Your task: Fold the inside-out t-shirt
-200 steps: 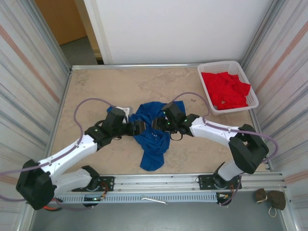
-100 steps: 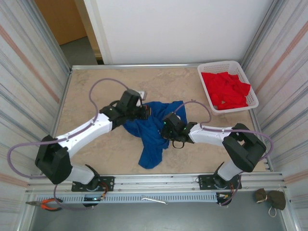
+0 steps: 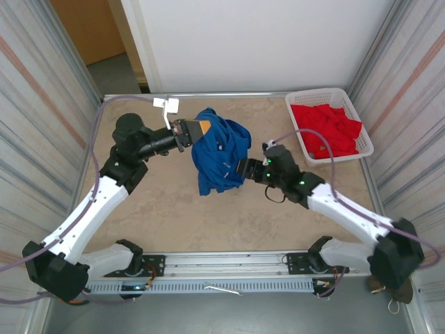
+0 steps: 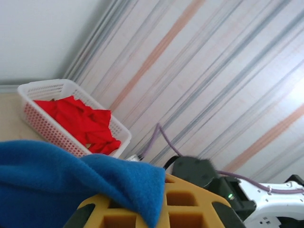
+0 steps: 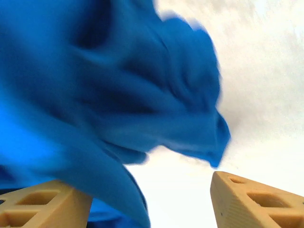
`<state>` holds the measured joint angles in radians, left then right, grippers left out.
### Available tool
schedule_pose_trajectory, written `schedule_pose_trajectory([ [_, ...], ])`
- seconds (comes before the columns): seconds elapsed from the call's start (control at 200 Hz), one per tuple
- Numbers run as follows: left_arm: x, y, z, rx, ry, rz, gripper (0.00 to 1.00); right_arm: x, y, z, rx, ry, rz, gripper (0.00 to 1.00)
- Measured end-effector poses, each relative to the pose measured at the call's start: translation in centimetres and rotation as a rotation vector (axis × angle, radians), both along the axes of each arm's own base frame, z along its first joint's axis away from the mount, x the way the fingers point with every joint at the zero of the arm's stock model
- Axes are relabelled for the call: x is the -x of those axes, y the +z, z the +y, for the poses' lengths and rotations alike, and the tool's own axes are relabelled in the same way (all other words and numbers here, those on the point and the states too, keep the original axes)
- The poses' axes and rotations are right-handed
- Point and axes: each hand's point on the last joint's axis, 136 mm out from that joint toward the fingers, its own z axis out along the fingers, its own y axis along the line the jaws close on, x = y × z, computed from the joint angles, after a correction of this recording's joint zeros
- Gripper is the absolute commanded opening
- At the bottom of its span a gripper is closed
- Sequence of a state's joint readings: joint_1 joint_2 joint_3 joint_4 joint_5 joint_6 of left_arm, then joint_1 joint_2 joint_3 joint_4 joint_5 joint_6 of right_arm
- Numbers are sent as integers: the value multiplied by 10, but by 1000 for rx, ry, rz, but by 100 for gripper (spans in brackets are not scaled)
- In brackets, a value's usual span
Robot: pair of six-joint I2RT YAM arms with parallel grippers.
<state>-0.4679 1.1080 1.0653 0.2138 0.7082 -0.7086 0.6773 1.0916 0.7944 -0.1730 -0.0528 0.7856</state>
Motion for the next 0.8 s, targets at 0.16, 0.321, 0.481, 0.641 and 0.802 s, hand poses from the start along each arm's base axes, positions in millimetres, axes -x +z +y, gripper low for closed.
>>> schedule_pose_trajectory([
  [0.16, 6, -6, -4, 5, -53, 16, 0, 17, 95, -1, -116, 81, -207, 66],
  [0.321, 5, -15, -8, 3, -76, 48, 0, 24, 137, 27, -131, 195, -289, 66],
  [0.481, 6, -15, -8, 8, -86, 54, 0, 18, 123, 75, -65, 309, -261, 60],
  [0.641, 7, -16, -8, 9, -90, 57, 0, -3, 91, 90, 13, 320, -213, 19],
  [0.802, 5, -21, -4, -1, -71, 67, 0, -27, 88, 75, 13, 286, -197, 0],
])
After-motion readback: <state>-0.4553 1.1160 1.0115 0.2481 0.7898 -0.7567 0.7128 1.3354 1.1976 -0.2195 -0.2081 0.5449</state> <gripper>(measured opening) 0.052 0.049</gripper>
